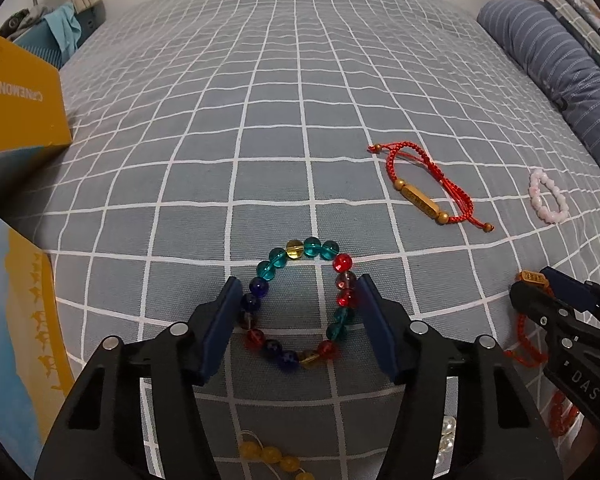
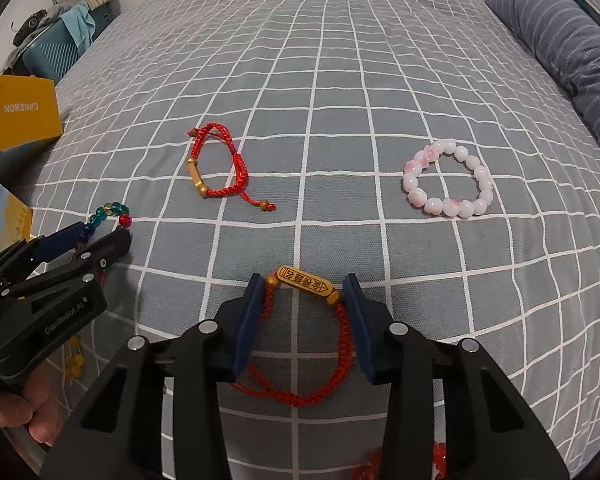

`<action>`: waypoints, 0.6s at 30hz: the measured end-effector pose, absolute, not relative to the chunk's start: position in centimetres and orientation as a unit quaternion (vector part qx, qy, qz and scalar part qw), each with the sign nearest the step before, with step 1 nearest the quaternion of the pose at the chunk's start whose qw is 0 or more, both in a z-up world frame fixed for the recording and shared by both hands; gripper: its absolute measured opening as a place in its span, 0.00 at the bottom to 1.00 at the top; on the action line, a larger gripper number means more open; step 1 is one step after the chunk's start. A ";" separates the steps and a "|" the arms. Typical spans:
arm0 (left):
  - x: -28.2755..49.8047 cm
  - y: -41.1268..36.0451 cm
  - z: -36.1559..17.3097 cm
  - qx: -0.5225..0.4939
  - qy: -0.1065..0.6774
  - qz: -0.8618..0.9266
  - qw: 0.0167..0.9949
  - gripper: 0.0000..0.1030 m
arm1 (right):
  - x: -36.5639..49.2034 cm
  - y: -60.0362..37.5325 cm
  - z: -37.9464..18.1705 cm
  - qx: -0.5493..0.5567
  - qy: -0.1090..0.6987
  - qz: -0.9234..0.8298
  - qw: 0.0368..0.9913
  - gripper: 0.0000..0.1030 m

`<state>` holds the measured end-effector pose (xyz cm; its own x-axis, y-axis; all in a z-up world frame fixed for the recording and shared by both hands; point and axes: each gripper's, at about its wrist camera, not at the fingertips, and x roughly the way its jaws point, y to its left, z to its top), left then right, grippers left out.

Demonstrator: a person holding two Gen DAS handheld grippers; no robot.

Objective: Organize jewelry
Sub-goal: 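Grasp the multicolour bead bracelet with the left tool while the right tool grasps the red cord bracelet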

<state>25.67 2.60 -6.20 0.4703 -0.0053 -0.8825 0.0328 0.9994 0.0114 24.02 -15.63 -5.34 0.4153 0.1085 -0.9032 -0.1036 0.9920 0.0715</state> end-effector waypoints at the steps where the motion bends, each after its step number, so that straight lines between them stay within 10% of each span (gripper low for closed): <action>1: 25.6 2.6 -6.2 0.014 0.514 -0.011 0.857 0.53 | 24.0 -15.7 -5.4 0.003 0.537 0.063 0.841 0.37; 18: 25.1 2.6 -5.6 0.010 0.509 -0.019 0.860 0.27 | 23.6 -15.7 -4.4 0.010 0.529 0.067 0.846 0.37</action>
